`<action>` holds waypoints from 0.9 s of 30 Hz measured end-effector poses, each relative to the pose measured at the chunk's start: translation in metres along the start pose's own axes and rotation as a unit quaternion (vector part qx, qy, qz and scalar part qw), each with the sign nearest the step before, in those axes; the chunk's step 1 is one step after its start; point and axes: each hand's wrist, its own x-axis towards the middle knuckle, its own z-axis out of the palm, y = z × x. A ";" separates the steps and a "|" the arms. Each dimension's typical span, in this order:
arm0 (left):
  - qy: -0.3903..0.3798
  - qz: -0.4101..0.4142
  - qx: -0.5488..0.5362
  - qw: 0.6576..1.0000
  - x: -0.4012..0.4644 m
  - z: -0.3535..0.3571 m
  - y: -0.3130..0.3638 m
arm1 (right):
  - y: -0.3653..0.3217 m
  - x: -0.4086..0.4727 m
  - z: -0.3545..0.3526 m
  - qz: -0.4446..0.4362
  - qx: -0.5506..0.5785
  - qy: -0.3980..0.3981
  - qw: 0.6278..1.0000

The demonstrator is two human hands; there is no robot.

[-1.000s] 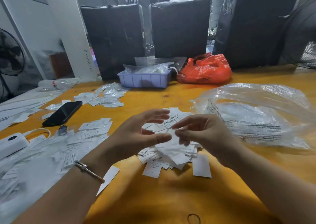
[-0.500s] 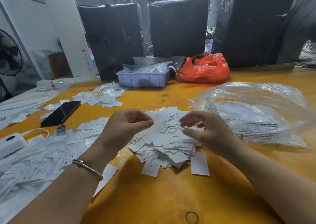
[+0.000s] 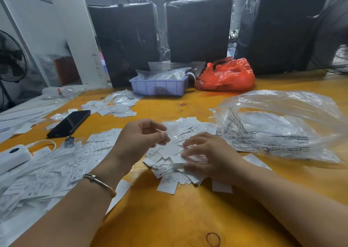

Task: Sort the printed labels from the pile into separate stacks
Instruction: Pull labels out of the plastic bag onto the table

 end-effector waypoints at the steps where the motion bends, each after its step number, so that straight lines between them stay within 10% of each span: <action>1: -0.003 0.002 0.001 1.000 0.000 0.000 0.000 | 0.000 -0.001 0.000 0.001 0.026 0.020 0.999; 12: -0.006 0.013 0.021 1.000 0.000 0.003 -0.002 | -0.007 -0.007 -0.009 0.095 0.261 0.075 0.958; 20: -0.039 0.013 -0.008 0.999 -0.002 0.004 0.002 | 0.000 -0.006 -0.026 0.200 0.529 0.121 0.816; 27: -0.092 0.005 -0.036 0.995 -0.005 0.005 0.003 | -0.002 -0.006 -0.026 0.186 0.541 0.125 0.811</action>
